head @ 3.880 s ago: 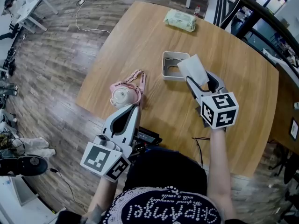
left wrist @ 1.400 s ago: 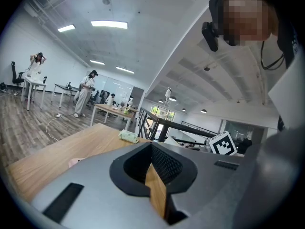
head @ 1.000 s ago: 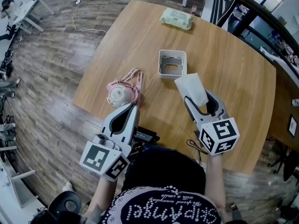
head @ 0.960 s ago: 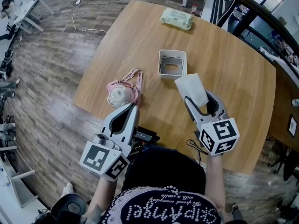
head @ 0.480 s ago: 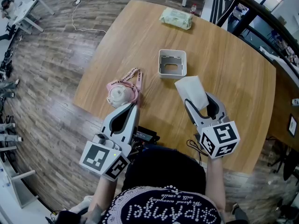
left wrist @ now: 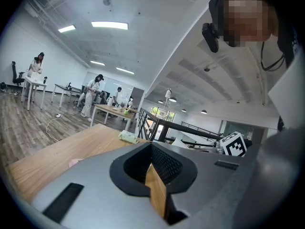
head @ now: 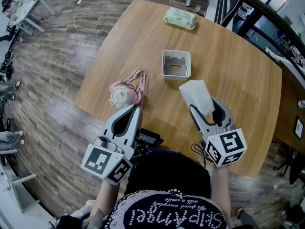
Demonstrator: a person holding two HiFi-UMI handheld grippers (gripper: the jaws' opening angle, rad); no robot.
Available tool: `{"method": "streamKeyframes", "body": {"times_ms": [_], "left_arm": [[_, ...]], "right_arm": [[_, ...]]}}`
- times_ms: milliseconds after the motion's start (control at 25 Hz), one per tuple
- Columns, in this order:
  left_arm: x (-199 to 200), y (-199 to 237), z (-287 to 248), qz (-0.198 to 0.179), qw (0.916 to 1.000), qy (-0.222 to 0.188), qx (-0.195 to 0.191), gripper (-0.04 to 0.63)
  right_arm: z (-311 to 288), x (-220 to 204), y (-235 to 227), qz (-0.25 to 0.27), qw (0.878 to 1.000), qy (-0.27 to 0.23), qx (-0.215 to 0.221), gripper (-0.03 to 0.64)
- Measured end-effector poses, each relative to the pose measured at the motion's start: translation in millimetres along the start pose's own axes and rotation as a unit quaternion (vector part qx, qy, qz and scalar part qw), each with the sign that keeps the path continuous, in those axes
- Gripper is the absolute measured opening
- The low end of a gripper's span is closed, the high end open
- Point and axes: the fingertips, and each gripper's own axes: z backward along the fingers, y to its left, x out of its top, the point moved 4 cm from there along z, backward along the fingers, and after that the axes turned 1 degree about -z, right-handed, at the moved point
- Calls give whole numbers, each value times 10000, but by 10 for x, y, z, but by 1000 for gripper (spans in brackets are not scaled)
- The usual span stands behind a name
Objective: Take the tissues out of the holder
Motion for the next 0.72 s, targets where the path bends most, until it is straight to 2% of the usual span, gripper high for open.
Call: {"method": "streamKeyframes", "body": {"times_ms": [720], "left_arm": [[-18, 0, 24, -9, 10000, -20, 26, 5]], "right_arm": [[179, -142, 28, -104, 9999, -16, 0, 270]]}}
